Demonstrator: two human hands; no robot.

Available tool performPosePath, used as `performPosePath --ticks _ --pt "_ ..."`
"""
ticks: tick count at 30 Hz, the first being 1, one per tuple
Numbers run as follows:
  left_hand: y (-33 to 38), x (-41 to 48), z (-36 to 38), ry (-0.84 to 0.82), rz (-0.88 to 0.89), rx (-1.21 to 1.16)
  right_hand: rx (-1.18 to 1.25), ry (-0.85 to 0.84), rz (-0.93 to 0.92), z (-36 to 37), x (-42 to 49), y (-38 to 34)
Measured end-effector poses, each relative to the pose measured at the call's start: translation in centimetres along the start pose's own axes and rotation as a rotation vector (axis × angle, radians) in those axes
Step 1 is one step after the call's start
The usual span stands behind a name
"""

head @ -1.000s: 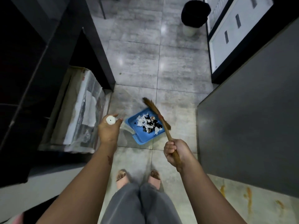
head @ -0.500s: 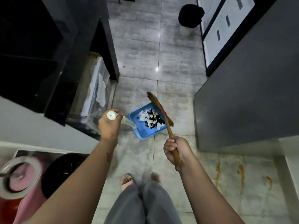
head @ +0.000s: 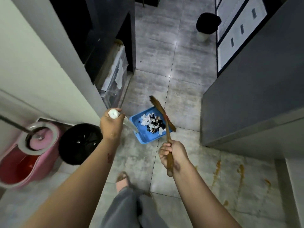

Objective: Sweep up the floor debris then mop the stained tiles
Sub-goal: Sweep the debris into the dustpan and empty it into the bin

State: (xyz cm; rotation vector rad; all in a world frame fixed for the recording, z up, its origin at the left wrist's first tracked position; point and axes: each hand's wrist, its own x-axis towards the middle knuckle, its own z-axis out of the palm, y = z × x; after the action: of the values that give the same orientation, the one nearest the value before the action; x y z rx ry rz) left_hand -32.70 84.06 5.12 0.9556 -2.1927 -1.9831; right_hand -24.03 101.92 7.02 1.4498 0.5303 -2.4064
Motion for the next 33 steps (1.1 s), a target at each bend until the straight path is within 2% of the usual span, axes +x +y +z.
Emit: performPosePath --ticks 9,12,22,33 --pt "-1.6 -4.1 -10.4 -0.039 0.016 -0.005 -0.062 0.009 -0.032 -2.3 -5.2 9.3" --pt "-1.8 -4.9 -15.0 -0.054 0.048 0.018 -0.072 0.018 -0.047 -2.4 -7.4 13.7" --pt "-0.3 -8.5 -31.2 -0.132 0.112 -0.121 -0.145 0.037 -0.093 -1.3 -14.8 31.0" --pt "3.5 -8.9 -44.2 -0.003 0.150 -0.106 -0.185 -0.071 -0.015 1.5 -20.0 41.1"
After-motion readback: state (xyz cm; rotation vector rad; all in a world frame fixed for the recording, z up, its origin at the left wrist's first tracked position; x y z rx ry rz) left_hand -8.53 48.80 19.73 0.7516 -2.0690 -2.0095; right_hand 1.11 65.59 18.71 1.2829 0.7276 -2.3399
